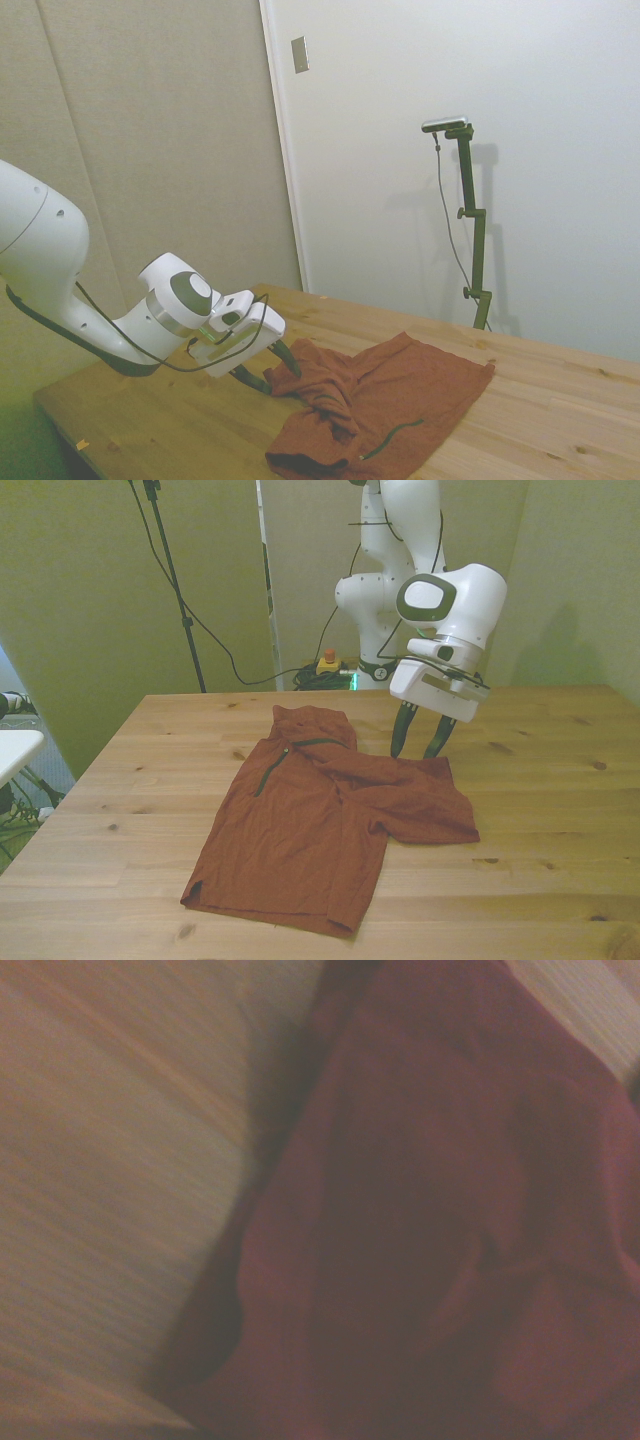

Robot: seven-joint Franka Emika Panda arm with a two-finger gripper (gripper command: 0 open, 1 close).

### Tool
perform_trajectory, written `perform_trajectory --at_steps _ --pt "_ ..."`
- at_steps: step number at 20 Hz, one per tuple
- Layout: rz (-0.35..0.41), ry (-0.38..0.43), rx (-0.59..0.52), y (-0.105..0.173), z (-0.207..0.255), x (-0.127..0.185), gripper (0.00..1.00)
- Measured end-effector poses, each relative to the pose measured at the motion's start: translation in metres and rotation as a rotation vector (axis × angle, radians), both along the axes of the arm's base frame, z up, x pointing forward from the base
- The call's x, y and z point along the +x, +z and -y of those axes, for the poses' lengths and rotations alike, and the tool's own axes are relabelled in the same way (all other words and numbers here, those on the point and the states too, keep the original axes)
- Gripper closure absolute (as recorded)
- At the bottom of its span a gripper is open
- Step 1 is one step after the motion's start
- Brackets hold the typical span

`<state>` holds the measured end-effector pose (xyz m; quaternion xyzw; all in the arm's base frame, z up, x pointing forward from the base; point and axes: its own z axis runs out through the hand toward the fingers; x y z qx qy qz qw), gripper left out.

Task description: Fold the shorts

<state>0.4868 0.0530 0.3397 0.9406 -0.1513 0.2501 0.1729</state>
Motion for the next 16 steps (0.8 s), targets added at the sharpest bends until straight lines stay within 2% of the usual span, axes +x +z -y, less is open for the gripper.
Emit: perform_trajectory --at_steps 7,11,16 --pt "0.003 -0.002 -0.009 -0.001 0.003 -0.003 0.00" --pt "0.019 -0.034 -0.026 -0.003 0.025 0.007 0.00" --pt "0.031 -0.045 -0.024 -0.004 0.031 0.019 0.00"
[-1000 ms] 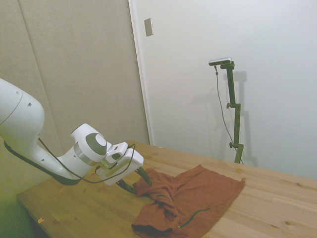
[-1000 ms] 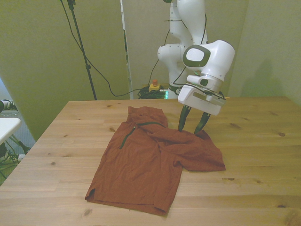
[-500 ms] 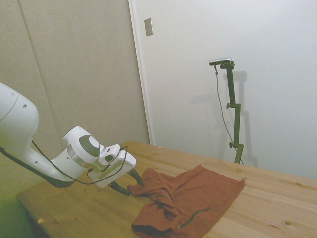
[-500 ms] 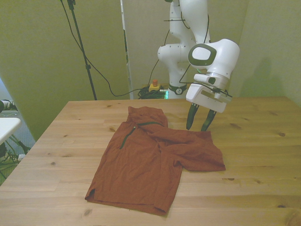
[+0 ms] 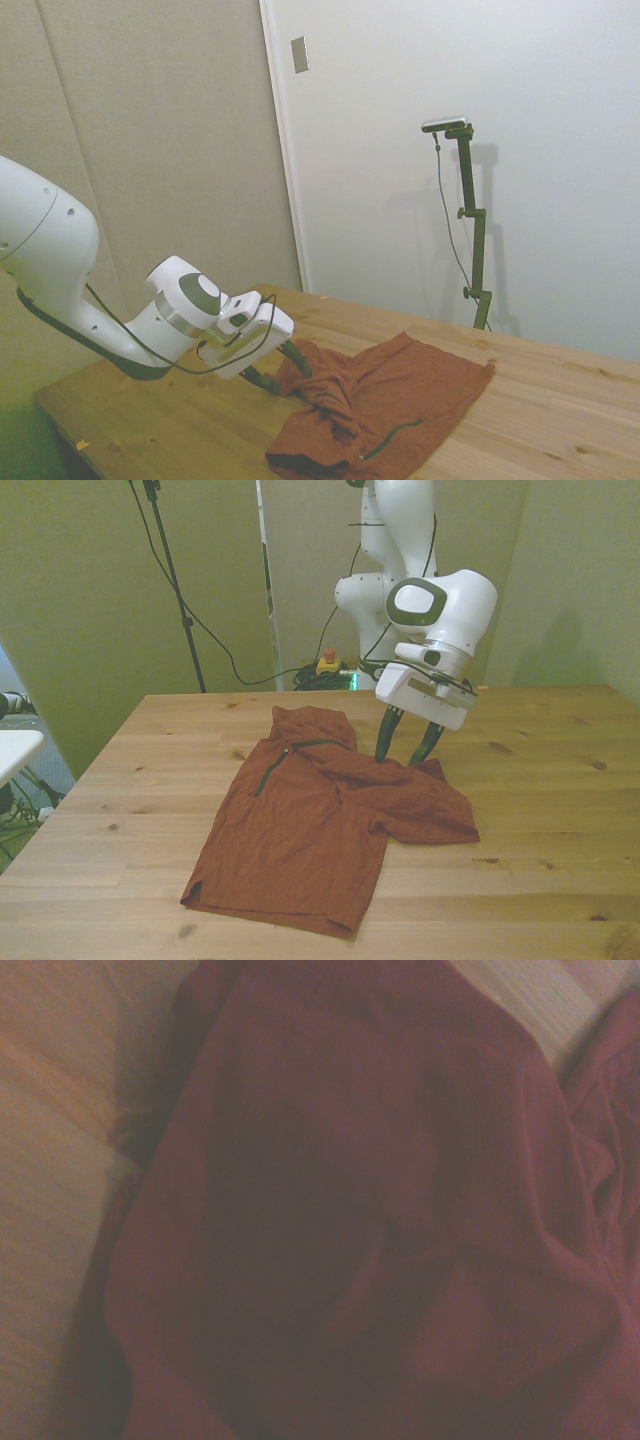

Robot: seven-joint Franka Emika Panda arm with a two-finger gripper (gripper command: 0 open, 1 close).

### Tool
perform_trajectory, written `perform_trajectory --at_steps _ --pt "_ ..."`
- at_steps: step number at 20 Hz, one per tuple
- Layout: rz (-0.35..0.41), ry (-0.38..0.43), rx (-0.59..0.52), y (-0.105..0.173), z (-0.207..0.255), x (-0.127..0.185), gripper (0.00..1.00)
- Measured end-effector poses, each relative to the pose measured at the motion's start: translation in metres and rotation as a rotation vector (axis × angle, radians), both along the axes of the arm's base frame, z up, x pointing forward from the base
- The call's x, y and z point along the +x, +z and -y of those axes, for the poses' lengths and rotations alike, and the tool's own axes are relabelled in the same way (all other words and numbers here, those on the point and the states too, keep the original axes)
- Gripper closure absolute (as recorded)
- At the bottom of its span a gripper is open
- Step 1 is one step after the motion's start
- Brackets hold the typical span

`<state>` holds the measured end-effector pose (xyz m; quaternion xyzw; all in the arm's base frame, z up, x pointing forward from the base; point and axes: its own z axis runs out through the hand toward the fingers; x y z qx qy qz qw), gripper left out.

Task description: Fold the shorts

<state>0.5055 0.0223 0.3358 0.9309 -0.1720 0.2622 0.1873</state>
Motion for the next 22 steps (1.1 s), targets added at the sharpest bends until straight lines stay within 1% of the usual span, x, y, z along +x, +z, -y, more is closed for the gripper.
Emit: perform_trajectory --at_steps 1,2,9,22 --pt "0.001 0.000 0.000 0.000 0.000 0.001 0.00" --pt "0.002 0.000 -0.001 0.000 0.000 0.002 1.00" --pt "0.021 -0.018 0.007 -0.001 -0.001 0.008 1.00" --pt "0.012 -0.021 0.011 -0.012 -0.003 0.007 1.00"
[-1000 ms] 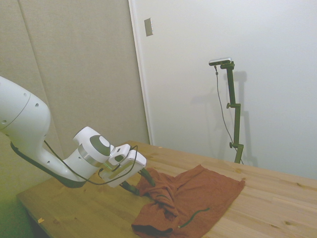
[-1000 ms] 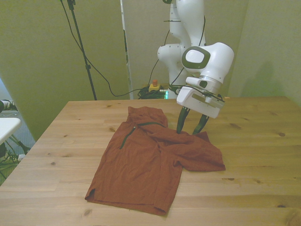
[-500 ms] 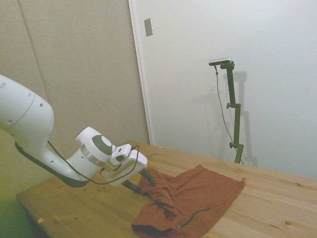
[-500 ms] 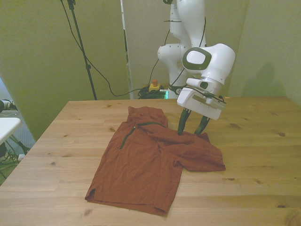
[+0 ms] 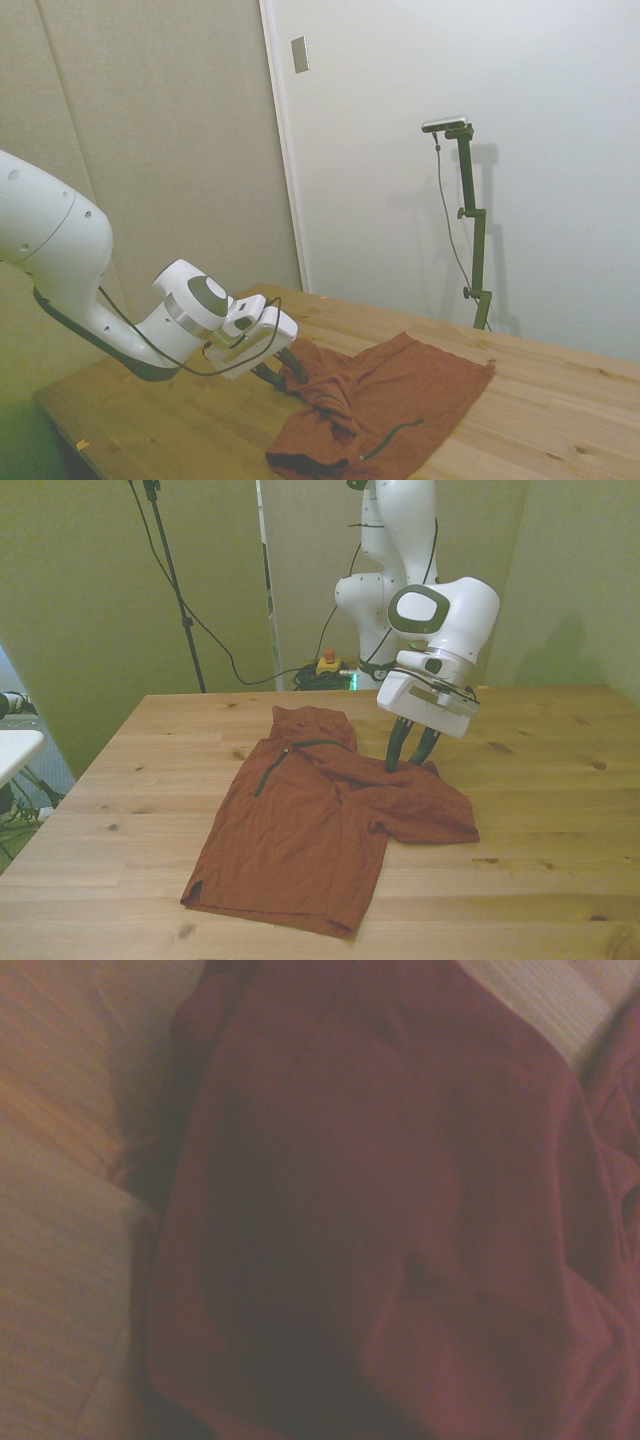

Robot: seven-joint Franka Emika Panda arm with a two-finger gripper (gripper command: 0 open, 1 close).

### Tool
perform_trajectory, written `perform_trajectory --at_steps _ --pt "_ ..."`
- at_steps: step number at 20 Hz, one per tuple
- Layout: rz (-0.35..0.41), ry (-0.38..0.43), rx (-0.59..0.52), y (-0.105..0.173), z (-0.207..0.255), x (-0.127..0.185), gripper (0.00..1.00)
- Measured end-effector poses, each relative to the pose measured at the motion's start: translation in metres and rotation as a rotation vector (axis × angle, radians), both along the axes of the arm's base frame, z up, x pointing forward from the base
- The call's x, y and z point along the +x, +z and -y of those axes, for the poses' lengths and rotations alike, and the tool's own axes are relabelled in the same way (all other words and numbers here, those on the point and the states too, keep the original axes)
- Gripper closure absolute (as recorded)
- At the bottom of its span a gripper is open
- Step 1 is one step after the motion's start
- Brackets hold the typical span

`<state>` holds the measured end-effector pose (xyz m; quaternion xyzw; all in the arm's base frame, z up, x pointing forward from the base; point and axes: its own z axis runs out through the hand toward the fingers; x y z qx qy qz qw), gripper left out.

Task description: Fold the shorts

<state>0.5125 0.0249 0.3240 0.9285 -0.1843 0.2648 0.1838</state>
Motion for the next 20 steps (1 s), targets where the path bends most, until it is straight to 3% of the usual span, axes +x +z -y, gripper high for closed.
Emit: perform_trajectory --at_steps 14,20 --pt "0.008 -0.020 0.013 -0.001 0.005 0.002 1.00" --pt "0.060 -0.087 0.089 0.039 0.022 0.012 1.00"
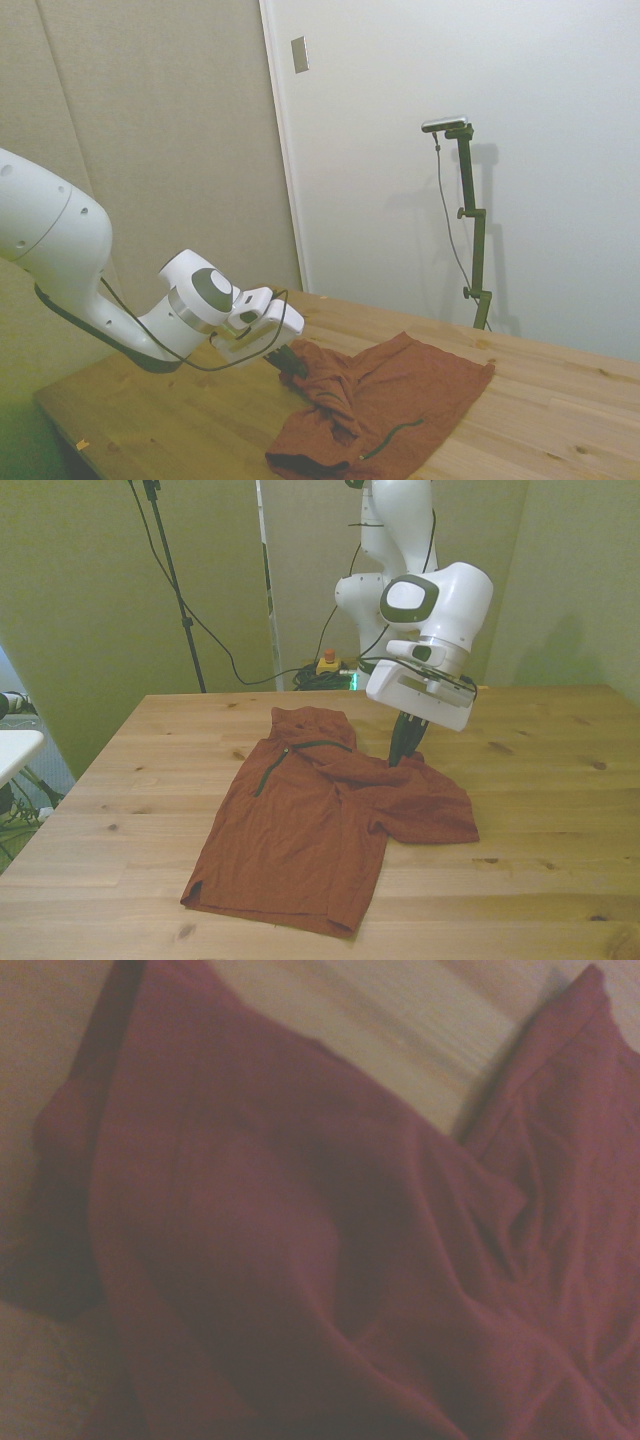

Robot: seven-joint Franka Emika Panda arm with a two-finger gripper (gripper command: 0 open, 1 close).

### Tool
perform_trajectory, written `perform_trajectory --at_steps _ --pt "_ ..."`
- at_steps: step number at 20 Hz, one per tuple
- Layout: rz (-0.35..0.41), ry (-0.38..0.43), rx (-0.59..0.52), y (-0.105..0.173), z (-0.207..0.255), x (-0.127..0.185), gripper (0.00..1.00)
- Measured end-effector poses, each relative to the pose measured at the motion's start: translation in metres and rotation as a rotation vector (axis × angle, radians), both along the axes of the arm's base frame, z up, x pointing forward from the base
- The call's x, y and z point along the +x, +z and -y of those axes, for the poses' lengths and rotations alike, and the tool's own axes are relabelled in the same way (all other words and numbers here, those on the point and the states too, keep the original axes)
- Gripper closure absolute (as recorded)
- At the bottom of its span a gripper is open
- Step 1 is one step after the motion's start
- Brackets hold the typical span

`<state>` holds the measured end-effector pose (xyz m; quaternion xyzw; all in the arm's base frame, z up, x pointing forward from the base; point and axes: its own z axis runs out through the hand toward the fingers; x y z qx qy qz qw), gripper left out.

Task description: Fold the shorts

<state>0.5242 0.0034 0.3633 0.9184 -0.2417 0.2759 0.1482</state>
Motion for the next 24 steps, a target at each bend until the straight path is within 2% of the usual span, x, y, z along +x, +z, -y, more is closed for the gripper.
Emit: perform_trajectory --at_steps 8,11,19,24 --pt "0.053 -0.073 0.070 0.062 0.058 0.016 1.00" --pt "0.067 -0.106 0.093 0.077 0.083 0.021 1.00" --pt "0.073 -0.184 0.162 0.084 0.134 0.039 1.00" --pt "0.055 -0.204 0.254 0.081 0.160 0.051 1.00"
